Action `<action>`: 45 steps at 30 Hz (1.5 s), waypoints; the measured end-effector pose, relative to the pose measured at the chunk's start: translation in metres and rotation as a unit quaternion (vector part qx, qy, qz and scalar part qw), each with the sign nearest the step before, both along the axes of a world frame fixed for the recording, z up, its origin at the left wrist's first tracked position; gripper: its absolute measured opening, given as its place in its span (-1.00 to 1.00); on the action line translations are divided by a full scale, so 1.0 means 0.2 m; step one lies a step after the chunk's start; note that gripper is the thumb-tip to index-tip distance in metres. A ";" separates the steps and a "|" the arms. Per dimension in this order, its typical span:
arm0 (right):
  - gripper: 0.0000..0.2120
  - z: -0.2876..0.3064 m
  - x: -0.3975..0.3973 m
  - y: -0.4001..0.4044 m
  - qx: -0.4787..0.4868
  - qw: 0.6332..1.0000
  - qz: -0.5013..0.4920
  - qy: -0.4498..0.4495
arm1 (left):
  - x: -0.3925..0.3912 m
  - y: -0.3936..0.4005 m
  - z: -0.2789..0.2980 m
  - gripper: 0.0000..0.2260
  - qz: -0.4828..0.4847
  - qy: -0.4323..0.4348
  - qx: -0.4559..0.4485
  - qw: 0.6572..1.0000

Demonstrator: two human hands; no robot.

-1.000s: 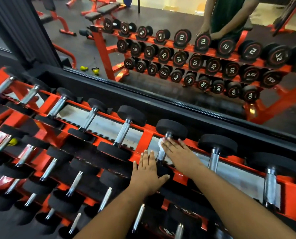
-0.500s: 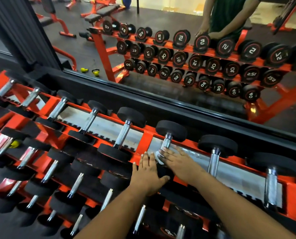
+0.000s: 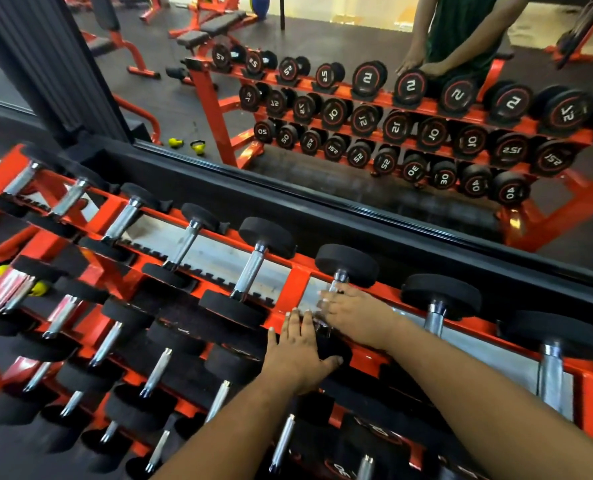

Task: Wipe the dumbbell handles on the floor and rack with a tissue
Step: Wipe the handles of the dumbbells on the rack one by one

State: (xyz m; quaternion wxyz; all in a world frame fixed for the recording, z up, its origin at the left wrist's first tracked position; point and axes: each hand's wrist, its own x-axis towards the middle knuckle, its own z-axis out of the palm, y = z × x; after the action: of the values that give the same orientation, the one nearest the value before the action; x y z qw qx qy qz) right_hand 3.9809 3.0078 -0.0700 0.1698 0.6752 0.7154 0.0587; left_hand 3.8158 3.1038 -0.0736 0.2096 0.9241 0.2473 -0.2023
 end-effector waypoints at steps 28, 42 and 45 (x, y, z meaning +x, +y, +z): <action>-0.49 -0.02 -0.09 -0.02 -0.014 0.988 -0.080 0.130 | 0.00 0.00 0.01 -0.07 0.007 -0.005 -0.009 1.000; -0.41 -0.18 -0.20 -0.03 0.193 0.835 -0.383 0.346 | 0.00 0.00 0.02 -0.05 0.007 -0.007 -0.012 1.000; -0.50 -0.16 -0.20 -0.01 0.253 0.774 -0.417 0.405 | 0.00 0.00 0.02 -0.05 0.008 -0.005 -0.013 1.000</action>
State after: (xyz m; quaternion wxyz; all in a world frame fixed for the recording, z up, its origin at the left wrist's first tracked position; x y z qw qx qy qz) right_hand 3.9403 3.0065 -0.1014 -0.3042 0.8874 0.3257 -0.1181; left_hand 3.8150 3.1041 -0.0698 0.2240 0.9204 0.2508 -0.1995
